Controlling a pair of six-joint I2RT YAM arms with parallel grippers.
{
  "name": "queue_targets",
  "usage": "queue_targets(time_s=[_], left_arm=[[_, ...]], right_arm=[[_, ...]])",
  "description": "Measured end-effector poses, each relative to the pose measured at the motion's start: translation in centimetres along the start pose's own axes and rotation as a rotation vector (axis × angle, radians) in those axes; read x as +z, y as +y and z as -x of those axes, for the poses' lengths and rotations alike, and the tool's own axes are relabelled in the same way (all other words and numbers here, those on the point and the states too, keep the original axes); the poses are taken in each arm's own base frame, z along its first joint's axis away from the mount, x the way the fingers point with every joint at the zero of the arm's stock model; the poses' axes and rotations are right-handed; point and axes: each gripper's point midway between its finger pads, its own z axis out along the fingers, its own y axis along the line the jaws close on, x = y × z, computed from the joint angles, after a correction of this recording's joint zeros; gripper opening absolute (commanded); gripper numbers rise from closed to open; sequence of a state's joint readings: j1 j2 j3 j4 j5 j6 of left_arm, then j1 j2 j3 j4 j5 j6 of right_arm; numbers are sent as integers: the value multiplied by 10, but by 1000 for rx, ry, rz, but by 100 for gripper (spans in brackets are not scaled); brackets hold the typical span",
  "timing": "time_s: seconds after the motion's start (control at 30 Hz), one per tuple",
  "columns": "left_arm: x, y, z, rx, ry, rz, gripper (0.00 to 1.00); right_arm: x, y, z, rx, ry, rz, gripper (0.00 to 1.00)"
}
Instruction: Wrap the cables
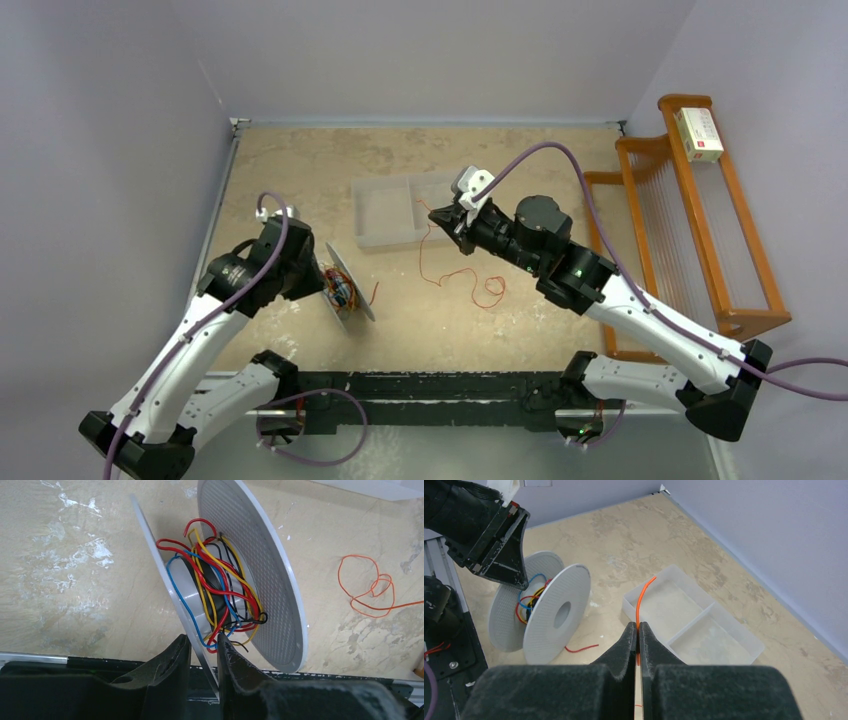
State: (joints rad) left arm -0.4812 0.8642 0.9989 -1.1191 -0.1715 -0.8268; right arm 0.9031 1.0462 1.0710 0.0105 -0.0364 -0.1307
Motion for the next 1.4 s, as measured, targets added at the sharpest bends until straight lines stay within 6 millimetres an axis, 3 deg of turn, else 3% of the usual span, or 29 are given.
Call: queue_targets(time_s=[0.27,0.7,0.9,1.4], left_arm=[[0,7,3,54,1,44,0],[5,1,11,193,42,62,0],[12,-12,22,279,37,31,0],[22,-55,34,519,-3,-181,0]], right_arm=[[0,1,1,4,-4,6,0],[-5,0,6,9,-18,-3,0],[-13,-9,7,-9,-17,-47,0],[-11,-15,-37,-194,92,-52,0]])
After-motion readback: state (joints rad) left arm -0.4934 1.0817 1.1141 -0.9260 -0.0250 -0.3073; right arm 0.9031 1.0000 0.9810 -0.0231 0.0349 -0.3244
